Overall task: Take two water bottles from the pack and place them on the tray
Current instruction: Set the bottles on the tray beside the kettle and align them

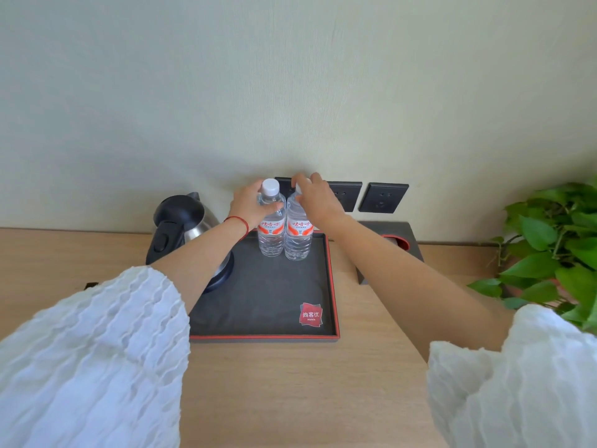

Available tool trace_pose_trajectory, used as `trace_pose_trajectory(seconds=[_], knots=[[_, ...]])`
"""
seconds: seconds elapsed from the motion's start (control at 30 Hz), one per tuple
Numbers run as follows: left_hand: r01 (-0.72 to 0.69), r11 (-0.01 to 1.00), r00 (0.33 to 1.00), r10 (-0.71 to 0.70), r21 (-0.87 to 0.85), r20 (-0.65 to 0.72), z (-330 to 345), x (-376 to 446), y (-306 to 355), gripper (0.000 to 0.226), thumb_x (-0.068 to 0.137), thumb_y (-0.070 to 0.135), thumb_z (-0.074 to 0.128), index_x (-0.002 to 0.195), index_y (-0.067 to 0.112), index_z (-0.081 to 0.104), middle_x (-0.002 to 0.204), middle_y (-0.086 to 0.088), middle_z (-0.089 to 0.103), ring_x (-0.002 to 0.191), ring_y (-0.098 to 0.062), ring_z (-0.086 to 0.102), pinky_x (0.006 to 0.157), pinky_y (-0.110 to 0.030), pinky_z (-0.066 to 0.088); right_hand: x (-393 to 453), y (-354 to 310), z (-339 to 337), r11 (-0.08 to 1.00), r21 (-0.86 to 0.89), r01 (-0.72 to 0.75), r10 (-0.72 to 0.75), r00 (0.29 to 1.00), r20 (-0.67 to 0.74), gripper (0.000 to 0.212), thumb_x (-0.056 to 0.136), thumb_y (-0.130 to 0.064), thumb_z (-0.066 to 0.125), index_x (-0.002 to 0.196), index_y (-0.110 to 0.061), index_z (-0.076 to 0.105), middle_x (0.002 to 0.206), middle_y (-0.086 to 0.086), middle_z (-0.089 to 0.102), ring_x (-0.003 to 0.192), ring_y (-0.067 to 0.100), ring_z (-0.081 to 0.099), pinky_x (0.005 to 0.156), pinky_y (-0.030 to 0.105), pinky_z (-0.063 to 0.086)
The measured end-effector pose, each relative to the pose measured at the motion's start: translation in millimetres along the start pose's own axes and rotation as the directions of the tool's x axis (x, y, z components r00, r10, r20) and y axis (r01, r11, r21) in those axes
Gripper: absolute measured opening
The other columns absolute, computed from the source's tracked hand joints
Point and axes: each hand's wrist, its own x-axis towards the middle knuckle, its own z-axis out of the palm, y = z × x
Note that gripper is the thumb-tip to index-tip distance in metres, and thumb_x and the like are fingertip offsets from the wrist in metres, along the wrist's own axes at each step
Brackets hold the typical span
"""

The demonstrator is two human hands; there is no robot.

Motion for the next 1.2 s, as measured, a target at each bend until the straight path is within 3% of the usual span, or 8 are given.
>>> trace_pose_trajectory(seconds=[0.1, 0.3, 0.6, 1.2], knots=[[0.014, 1.000, 1.000, -0.014, -0.007, -0.002, -1.6, -1.5, -0.7, 0.053, 0.078, 0.021, 0.073, 0.126, 0.011, 0.053, 0.128, -0.013, 0.061, 0.119, -0.031, 0.053, 0.099, -0.040, 0.041, -0.6, -1.0, -5.5, 1.000, 0.010, 0.003, -0.004, 0.999, 0.033, 0.040, 0.088, 0.000, 0.060, 0.125, -0.006, 0.044, 0.124, 0.022, 0.046, 0.104, 0.038, 0.055, 0.086, 0.044, 0.051], [0.021, 0.998, 1.000, -0.022, 0.053, 0.008, -1.3, 3.1, 3.9, 0.049, 0.078, 0.022, 0.073, 0.121, 0.009, 0.055, 0.124, -0.015, 0.062, 0.116, -0.034, 0.053, 0.097, -0.042, 0.041, -1.6, -6.1, -1.9, 0.998, -0.021, -0.058, 0.057, 0.997, -0.052, 0.037, 0.087, 0.009, 0.058, 0.121, -0.002, 0.047, 0.121, 0.022, 0.047, 0.101, 0.039, 0.057, 0.083, 0.042, 0.050], [0.034, 0.999, 0.999, -0.034, 0.005, 0.004, -2.9, 1.6, -1.2, 0.053, 0.077, 0.022, 0.074, 0.123, 0.009, 0.054, 0.126, -0.014, 0.061, 0.117, -0.033, 0.053, 0.098, -0.042, 0.042, 8.4, -6.5, -9.3, 0.995, 0.048, -0.083, 0.084, 0.996, -0.012, 0.041, 0.088, -0.013, 0.064, 0.124, 0.001, 0.050, 0.124, 0.024, 0.051, 0.109, 0.041, 0.056, 0.089, 0.042, 0.048], [0.014, 1.000, 1.000, -0.014, -0.023, 0.000, -0.4, 6.6, -7.8, 0.053, 0.076, 0.021, 0.074, 0.123, 0.010, 0.054, 0.126, -0.013, 0.061, 0.118, -0.031, 0.052, 0.093, -0.033, 0.038, 12.8, 2.5, -10.9, 0.994, 0.096, -0.043, 0.041, 0.999, 0.021, 0.043, 0.088, -0.015, 0.065, 0.124, 0.003, 0.051, 0.124, 0.023, 0.053, 0.113, 0.038, 0.053, 0.094, 0.041, 0.045]])
